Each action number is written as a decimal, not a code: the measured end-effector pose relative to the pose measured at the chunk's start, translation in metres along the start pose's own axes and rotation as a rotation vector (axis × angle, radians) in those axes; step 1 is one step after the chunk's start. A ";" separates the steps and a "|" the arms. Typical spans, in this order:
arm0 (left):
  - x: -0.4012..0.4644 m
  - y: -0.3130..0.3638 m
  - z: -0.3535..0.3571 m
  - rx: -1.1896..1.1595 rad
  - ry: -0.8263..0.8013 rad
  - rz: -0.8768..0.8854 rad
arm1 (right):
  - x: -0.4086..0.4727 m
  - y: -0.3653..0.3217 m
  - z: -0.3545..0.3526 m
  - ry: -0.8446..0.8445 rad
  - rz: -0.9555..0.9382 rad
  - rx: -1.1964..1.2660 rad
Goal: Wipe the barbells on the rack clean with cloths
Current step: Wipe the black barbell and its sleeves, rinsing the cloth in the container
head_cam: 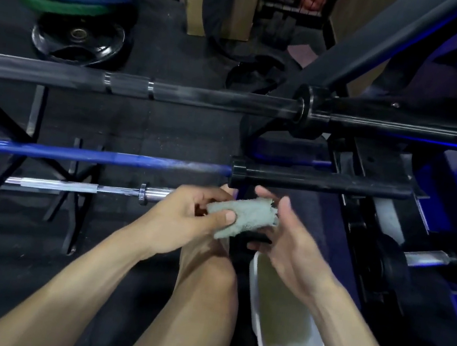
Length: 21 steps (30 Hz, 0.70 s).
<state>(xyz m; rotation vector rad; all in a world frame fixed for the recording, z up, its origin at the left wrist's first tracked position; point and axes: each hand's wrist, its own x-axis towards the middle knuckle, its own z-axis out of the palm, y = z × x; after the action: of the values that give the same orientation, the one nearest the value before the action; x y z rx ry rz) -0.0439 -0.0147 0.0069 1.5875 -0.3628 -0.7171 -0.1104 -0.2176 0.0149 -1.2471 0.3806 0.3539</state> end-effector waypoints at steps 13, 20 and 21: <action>0.069 -0.043 -0.015 0.454 0.437 -0.015 | 0.057 -0.010 -0.024 0.491 -0.177 -0.038; 0.128 -0.049 -0.031 0.867 0.281 -0.228 | 0.129 -0.032 -0.046 0.400 -0.636 -0.961; 0.129 -0.052 -0.029 0.913 0.280 -0.222 | 0.137 -0.032 -0.045 0.380 -0.674 -1.097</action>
<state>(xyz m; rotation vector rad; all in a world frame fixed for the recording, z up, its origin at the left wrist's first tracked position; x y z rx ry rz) 0.0633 -0.0633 -0.0738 2.5911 -0.3242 -0.4942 0.0218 -0.2619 -0.0343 -2.4290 0.0305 -0.3322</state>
